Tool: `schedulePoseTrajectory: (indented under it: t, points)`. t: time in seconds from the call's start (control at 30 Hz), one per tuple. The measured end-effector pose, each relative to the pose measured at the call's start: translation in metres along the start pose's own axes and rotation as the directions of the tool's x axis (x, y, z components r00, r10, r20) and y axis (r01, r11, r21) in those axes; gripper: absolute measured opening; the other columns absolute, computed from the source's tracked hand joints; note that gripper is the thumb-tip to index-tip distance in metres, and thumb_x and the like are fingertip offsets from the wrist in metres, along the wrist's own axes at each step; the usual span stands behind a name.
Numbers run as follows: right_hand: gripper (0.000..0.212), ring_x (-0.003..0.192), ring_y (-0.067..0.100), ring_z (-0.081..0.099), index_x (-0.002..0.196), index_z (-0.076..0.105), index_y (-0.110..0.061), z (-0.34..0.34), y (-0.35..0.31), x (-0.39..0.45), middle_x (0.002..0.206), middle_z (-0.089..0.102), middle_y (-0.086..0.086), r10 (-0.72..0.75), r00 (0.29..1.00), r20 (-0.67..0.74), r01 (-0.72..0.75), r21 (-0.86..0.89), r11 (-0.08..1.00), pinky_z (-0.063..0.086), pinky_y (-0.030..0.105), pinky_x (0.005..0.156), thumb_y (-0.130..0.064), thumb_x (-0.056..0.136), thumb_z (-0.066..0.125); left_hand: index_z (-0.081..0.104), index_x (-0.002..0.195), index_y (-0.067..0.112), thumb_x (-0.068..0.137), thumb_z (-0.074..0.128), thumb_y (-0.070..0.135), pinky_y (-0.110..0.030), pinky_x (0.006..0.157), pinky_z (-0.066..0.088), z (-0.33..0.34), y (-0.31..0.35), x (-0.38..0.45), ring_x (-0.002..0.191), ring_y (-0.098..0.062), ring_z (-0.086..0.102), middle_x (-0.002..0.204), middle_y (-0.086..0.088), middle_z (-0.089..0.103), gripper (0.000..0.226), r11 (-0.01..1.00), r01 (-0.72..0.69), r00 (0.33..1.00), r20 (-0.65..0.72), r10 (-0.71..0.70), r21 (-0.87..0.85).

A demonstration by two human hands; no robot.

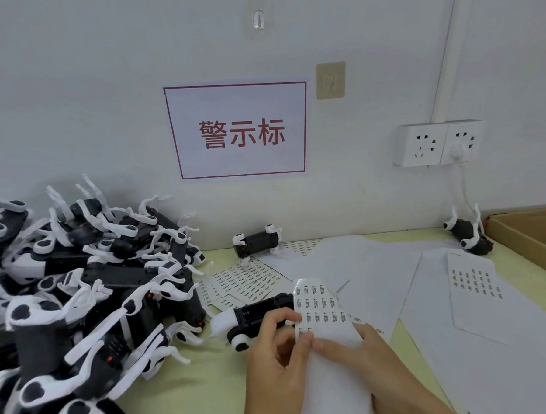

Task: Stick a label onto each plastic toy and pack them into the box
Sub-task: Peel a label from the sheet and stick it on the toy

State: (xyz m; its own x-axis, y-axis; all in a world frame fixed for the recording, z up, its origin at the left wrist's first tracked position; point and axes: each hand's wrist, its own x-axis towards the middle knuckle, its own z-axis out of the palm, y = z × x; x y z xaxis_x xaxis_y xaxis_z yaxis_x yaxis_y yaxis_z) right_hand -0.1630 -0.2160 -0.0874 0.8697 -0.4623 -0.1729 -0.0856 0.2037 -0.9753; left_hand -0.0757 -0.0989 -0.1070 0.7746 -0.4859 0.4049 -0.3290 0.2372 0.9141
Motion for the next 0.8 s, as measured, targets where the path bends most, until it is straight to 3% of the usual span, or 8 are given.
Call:
schedulePoseTrajectory:
  t: [0.13,0.23,0.33,0.4,0.5,0.67,0.73,0.8]
  points:
    - [0.046,0.095,0.038,0.072,0.11,0.071,-0.003,0.003,0.001,-0.001,0.101,0.075,0.018,0.047,0.995,-0.087,-0.045,0.027,0.999,0.053,0.056,0.094,-0.015,0.068,0.086,0.062,0.1,0.016,0.086,0.058,0.023,-0.025,0.054,0.029,-0.003,0.0,0.0,0.054,-0.012,0.036,0.055,-0.006,0.05,0.016,0.999,-0.034,0.999,0.007,0.034,0.011]
    - [0.047,0.092,0.035,0.073,0.108,0.069,-0.005,0.005,0.002,-0.001,0.098,0.076,0.015,0.051,0.986,-0.157,-0.05,0.01,0.999,0.055,0.054,0.091,-0.017,0.066,0.087,0.065,0.096,0.024,0.086,0.058,0.024,-0.027,0.054,0.029,-0.002,0.001,-0.001,0.053,-0.013,0.036,0.056,-0.007,0.052,0.012,0.998,-0.057,0.998,-0.008,0.058,0.03]
    - [0.033,0.088,0.029,0.074,0.103,0.073,-0.008,0.008,0.001,-0.002,0.094,0.077,0.01,0.019,0.98,-0.196,-0.026,-0.034,0.999,0.057,0.051,0.088,-0.015,0.073,0.085,0.063,0.09,0.034,0.088,0.06,0.018,-0.021,0.053,0.035,-0.002,0.003,0.001,0.055,-0.008,0.045,0.063,0.0,0.058,0.016,0.956,-0.204,0.978,0.011,0.207,0.21]
    - [0.029,0.084,0.023,0.075,0.094,0.077,-0.014,0.008,0.0,-0.002,0.089,0.078,0.005,-0.014,0.978,-0.21,-0.004,-0.083,0.997,0.059,0.045,0.084,-0.022,0.068,0.085,0.063,0.089,0.031,0.089,0.063,0.011,-0.016,0.056,0.04,-0.003,0.003,0.001,0.063,-0.003,0.052,0.082,0.008,0.059,0.02,0.838,-0.367,0.924,0.056,0.377,0.404]
    - [0.019,0.086,0.018,0.074,0.091,0.078,-0.019,0.009,-0.001,-0.003,0.088,0.078,-0.001,-0.035,0.968,-0.247,0.004,-0.126,0.992,0.058,0.044,0.087,-0.022,0.073,0.084,0.063,0.091,0.023,0.091,0.06,0.02,-0.018,0.065,0.046,-0.003,0.001,0.001,0.082,-0.006,0.055,0.103,0.005,0.051,0.005,0.72,-0.455,0.87,0.092,0.484,0.523]
    - [0.013,0.083,0.019,0.074,0.086,0.077,-0.018,0.01,-0.004,-0.005,0.084,0.077,-0.001,-0.085,0.955,-0.282,0.035,-0.177,0.983,0.058,0.041,0.084,-0.022,0.074,0.082,0.074,0.087,0.005,0.091,0.059,0.017,-0.03,0.067,0.054,-0.002,-0.002,0.003,0.083,-0.017,0.064,0.093,-0.002,0.063,0.019,0.596,-0.52,0.812,0.138,0.567,0.612]
    - [0.004,0.079,0.019,0.073,0.079,0.078,-0.022,0.011,-0.007,-0.006,0.079,0.076,0.0,-0.133,0.954,-0.268,0.073,-0.22,0.973,0.058,0.032,0.073,-0.019,0.077,0.078,0.075,0.088,0.003,0.092,0.057,0.017,-0.03,0.069,0.055,-0.002,-0.002,0.004,0.082,-0.018,0.065,0.09,-0.003,0.065,0.023,0.598,-0.517,0.816,0.141,0.56,0.612]
    - [0.018,0.074,0.009,0.072,0.076,0.078,-0.033,0.011,-0.009,-0.008,0.077,0.076,-0.005,-0.2,0.955,-0.22,0.136,-0.275,0.952,0.054,0.019,0.061,-0.015,0.08,0.075,0.075,0.087,0.004,0.092,0.056,0.018,-0.029,0.071,0.054,-0.003,0.0,0.005,0.082,-0.014,0.064,0.089,-0.001,0.066,0.024,0.626,-0.493,0.833,0.121,0.539,0.604]
